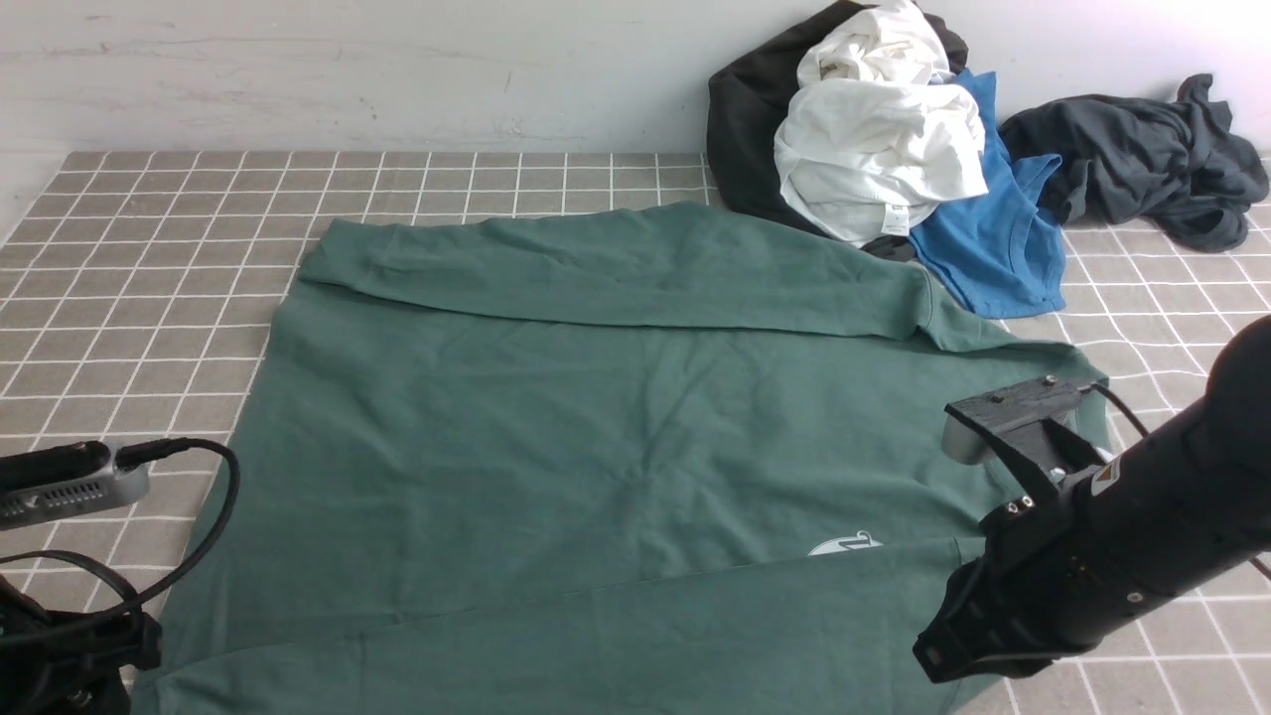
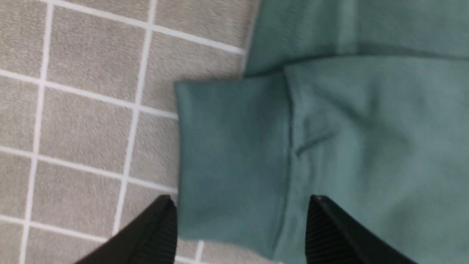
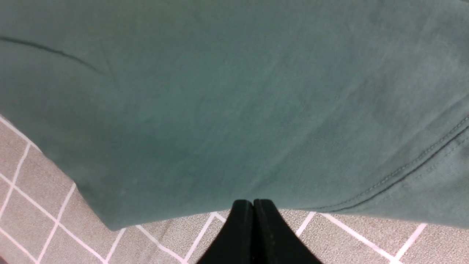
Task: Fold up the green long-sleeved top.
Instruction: Use the left arm to clamp the cuff closest to it
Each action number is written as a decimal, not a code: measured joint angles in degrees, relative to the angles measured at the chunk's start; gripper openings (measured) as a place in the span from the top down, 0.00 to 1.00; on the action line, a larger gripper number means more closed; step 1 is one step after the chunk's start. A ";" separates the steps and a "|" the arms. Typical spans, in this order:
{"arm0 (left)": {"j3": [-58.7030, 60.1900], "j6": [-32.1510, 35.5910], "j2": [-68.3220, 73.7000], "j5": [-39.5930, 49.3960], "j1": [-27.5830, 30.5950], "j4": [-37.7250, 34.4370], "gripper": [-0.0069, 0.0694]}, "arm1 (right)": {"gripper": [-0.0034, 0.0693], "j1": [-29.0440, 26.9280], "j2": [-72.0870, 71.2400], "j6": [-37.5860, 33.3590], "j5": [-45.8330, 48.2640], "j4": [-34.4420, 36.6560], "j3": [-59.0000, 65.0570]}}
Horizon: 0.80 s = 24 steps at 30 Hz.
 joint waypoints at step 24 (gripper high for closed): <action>-4.76 4.72 17.51 -2.66 4.86 -3.68 0.79 | 0.97 0.00 0.00 -0.90 0.90 0.19 0.00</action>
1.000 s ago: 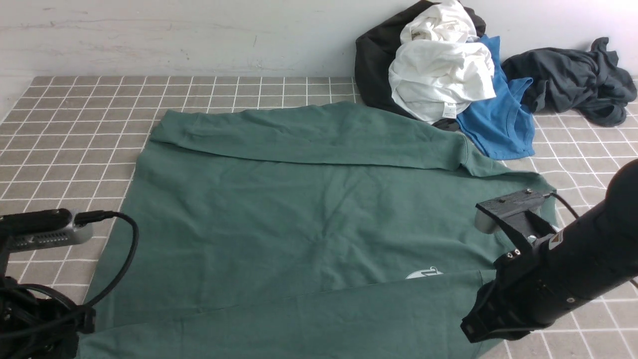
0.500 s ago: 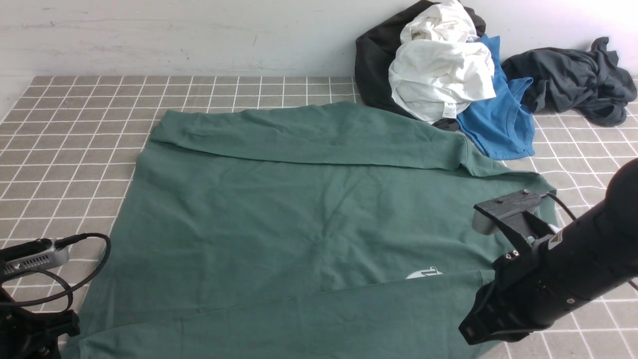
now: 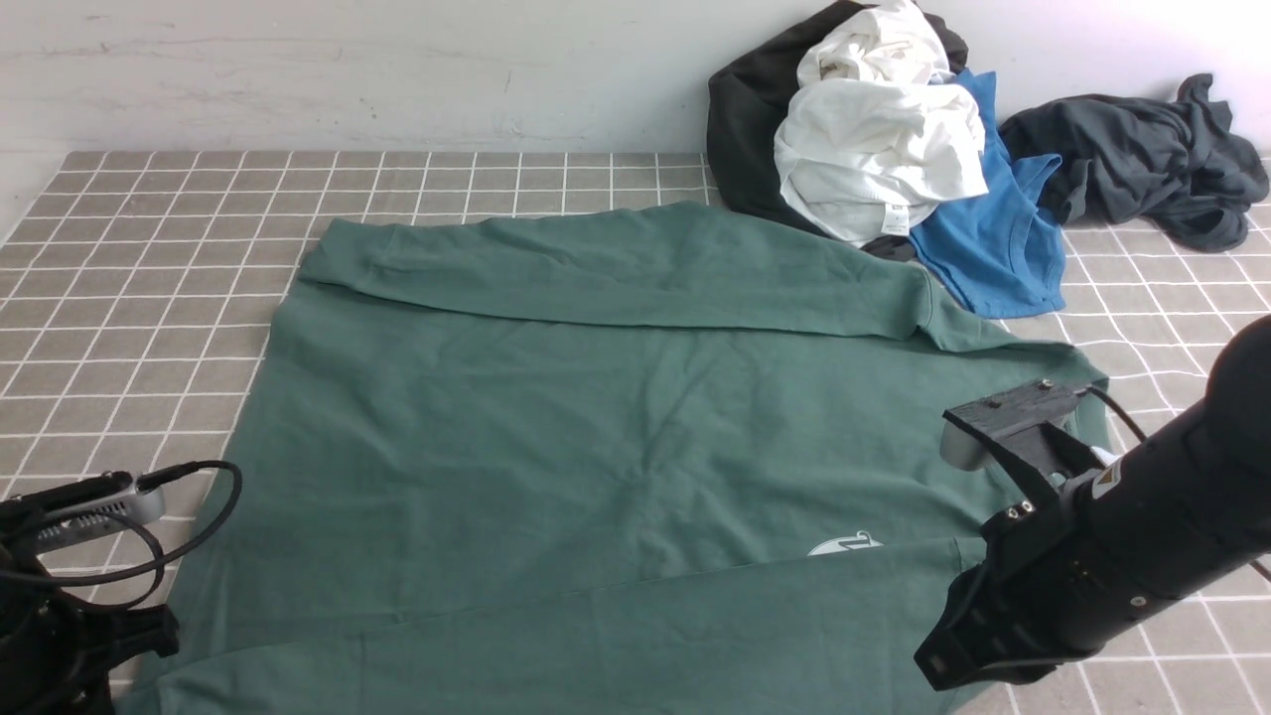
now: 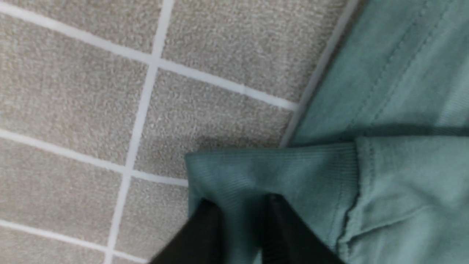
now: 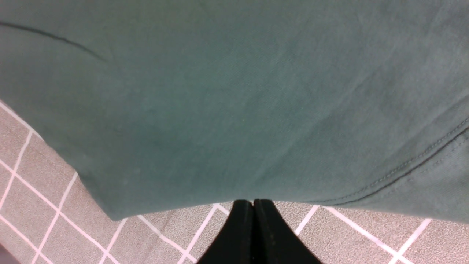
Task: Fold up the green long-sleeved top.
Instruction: Use the left arm to clamp the cuff closest to it, then use the left arm to drag and place the cuff at the centered position on the left edge of the fabric
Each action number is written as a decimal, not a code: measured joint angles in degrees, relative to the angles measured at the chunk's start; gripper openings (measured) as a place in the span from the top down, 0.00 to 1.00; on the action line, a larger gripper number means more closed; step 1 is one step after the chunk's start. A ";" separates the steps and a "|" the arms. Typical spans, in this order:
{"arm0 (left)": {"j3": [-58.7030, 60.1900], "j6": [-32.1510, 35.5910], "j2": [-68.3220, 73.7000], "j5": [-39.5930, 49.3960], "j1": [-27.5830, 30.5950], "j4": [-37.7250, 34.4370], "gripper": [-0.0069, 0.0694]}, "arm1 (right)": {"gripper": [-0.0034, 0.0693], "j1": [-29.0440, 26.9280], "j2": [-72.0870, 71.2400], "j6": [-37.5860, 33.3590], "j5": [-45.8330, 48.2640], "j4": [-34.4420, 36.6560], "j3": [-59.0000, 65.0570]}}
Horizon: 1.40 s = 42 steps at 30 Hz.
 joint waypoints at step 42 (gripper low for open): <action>-23.87 37.62 -0.86 -1.42 -4.33 -27.50 0.92 | 0.86 -3.67 1.22 1.86 -12.21 -2.73 0.00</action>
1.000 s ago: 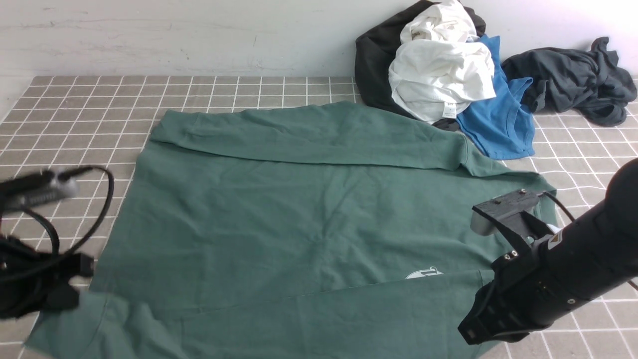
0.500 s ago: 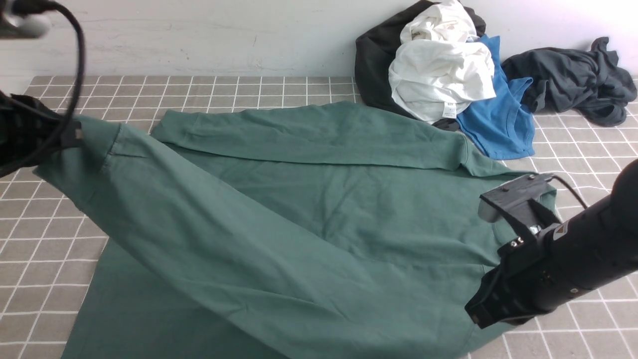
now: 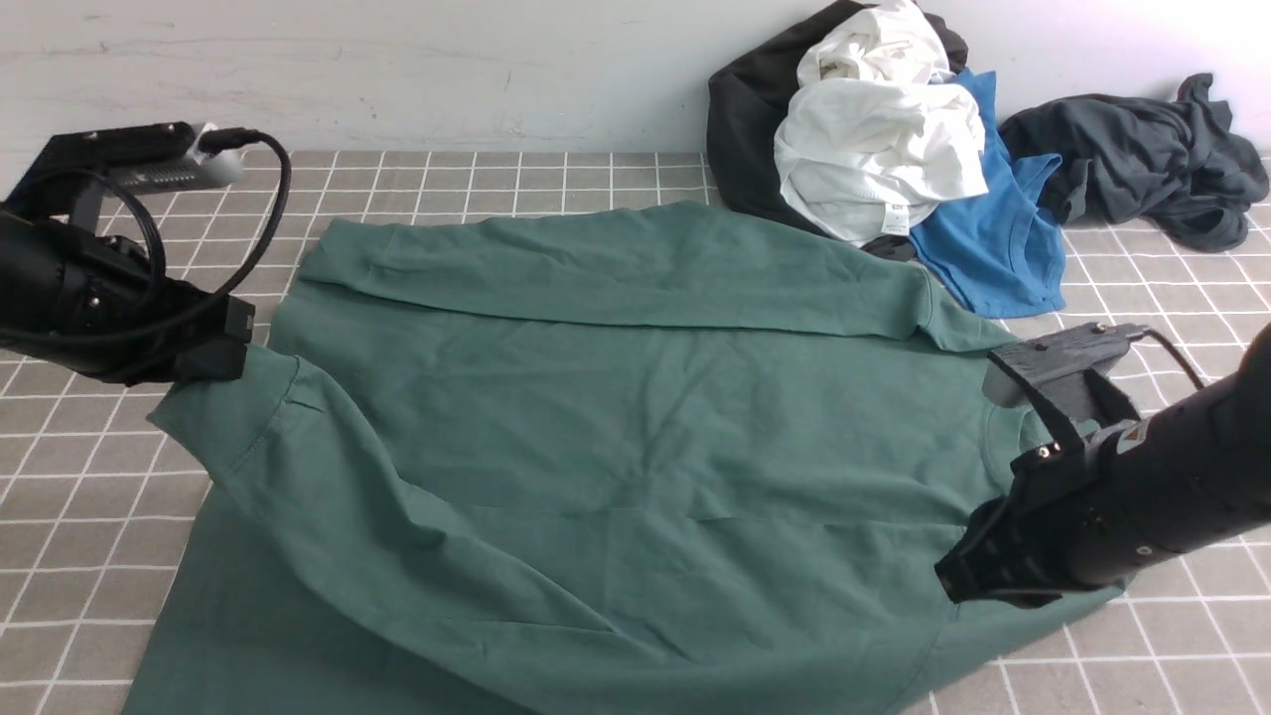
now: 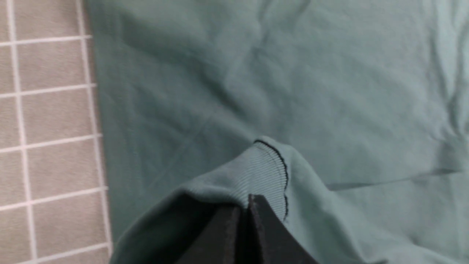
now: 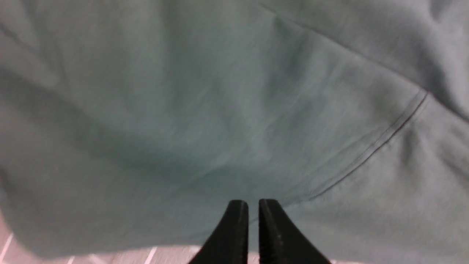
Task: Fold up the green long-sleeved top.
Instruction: Use the left arm to drag and place the cuff at the centered position on the left edge of the fabric
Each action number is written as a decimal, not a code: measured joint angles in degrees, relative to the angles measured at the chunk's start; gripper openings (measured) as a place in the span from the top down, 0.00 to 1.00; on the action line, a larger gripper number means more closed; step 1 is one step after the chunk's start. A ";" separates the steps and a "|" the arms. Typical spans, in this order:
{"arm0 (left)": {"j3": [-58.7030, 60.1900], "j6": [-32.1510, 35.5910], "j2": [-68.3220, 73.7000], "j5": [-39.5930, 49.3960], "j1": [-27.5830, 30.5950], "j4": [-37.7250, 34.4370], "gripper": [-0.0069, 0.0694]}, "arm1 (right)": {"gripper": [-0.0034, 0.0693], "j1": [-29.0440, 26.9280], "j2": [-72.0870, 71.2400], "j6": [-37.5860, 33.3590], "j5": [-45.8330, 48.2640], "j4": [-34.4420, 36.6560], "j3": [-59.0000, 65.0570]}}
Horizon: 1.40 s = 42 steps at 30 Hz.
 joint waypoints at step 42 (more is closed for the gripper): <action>-2.09 -2.31 0.00 3.62 -0.05 2.34 0.92 | 0.95 0.84 11.95 27.93 -0.63 -34.57 -12.96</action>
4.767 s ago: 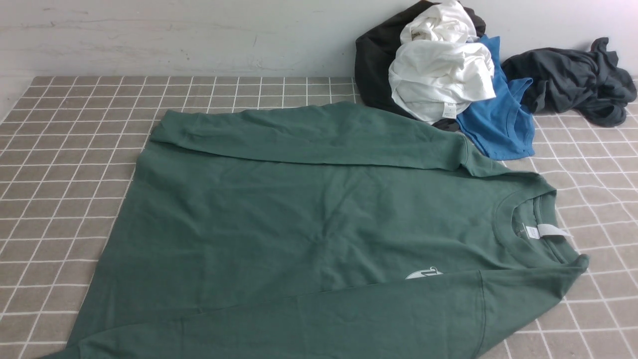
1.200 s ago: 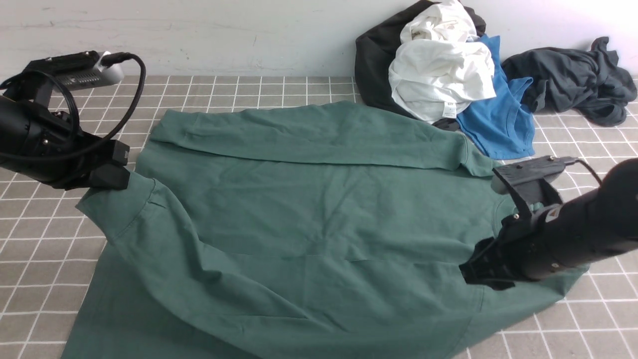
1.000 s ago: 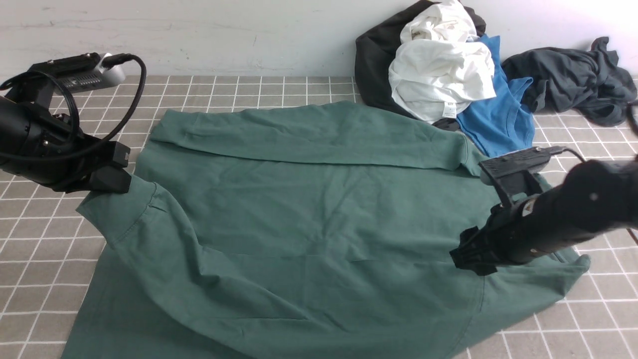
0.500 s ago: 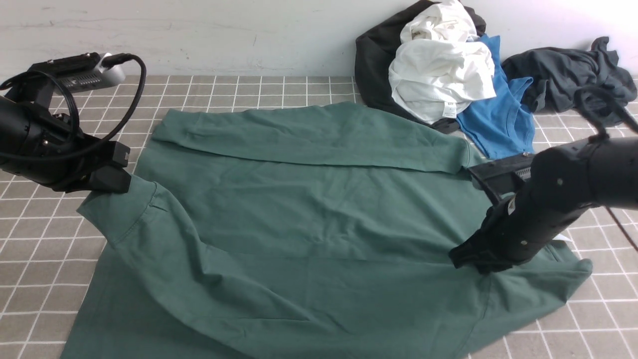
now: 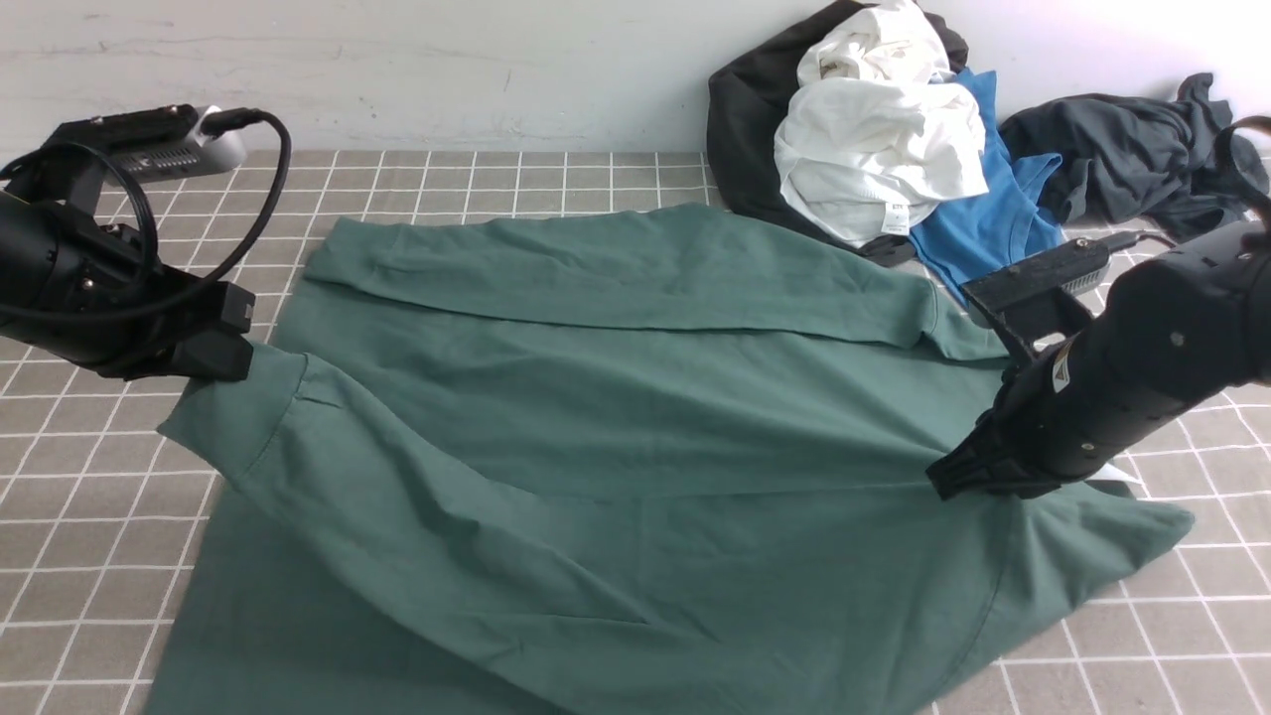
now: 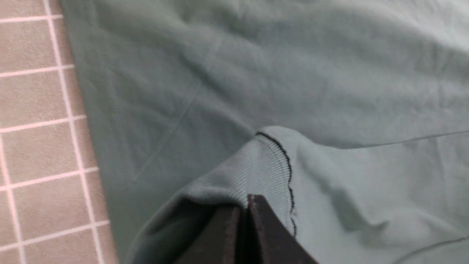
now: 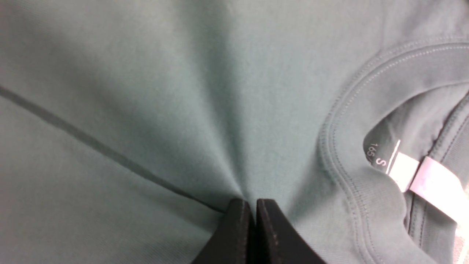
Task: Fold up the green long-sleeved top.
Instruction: Use the left arm to drag and place the cuff at the centered position on the left edge of the fabric, then use the left arm to clamp the cuff farthest from it
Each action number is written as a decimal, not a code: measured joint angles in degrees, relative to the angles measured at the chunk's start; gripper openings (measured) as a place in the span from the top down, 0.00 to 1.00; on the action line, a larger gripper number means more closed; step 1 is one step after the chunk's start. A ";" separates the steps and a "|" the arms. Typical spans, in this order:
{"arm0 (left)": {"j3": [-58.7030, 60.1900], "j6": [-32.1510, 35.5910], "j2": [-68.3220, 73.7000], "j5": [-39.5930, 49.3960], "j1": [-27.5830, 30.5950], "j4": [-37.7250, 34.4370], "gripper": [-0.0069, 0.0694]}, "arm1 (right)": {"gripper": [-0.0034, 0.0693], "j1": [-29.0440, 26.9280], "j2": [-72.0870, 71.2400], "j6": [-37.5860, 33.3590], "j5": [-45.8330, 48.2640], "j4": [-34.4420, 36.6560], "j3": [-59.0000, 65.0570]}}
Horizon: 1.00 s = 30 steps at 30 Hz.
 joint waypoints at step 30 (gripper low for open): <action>-19.22 -6.85 18.33 -6.88 -0.27 3.26 0.38 | 0.62 0.83 -11.49 5.85 3.52 6.43 0.19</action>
